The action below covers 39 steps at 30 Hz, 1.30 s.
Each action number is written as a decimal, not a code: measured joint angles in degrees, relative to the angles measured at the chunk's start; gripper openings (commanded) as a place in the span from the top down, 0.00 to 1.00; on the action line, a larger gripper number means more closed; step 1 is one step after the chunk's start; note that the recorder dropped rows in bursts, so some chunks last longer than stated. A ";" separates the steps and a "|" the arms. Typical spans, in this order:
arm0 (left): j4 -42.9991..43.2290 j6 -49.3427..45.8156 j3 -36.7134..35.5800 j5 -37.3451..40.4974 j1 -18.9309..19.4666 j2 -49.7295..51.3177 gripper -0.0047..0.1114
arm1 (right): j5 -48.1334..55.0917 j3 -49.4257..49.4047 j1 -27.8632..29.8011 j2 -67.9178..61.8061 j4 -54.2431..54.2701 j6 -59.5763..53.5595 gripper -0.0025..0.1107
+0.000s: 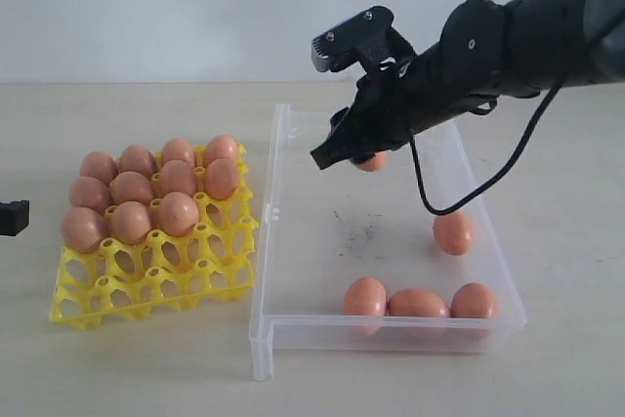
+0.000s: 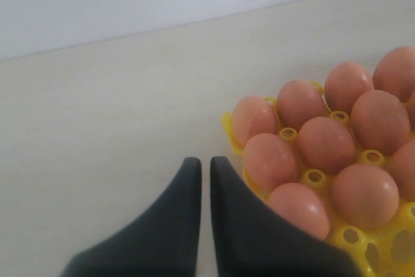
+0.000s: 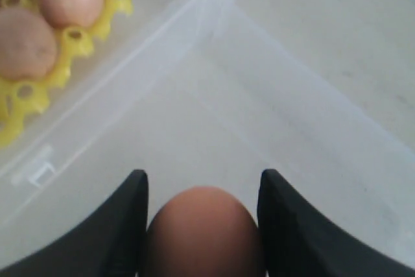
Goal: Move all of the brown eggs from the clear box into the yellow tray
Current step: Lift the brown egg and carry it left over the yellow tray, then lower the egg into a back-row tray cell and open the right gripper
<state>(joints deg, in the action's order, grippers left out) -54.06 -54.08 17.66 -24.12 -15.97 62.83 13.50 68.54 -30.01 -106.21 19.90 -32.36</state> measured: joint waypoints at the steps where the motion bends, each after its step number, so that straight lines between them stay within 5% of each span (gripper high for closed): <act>1: 0.00 0.00 0.00 0.00 0.00 0.00 0.93 | -2.64 -0.83 -0.91 0.24 1.41 -1.21 0.98; 11: 0.00 0.00 0.00 0.00 0.00 0.00 0.93 | -27.92 -5.66 -10.64 0.12 1.07 7.15 0.98; 19: 0.00 0.00 0.00 -0.33 0.00 0.00 0.93 | -51.75 -10.00 -10.76 -1.03 -34.17 39.40 0.98; 24: 0.00 0.00 0.00 -0.43 0.00 0.00 0.93 | -64.81 -10.33 -8.35 -6.04 -50.34 50.19 0.98; 39: 0.00 0.00 0.00 -0.43 0.00 0.00 0.93 | -70.58 -1.83 -3.40 -20.65 -71.36 63.27 0.98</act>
<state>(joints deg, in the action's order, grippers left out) -54.06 -54.08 17.66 -24.55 -15.97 62.83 -57.08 66.71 -33.41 -126.86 -51.46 30.91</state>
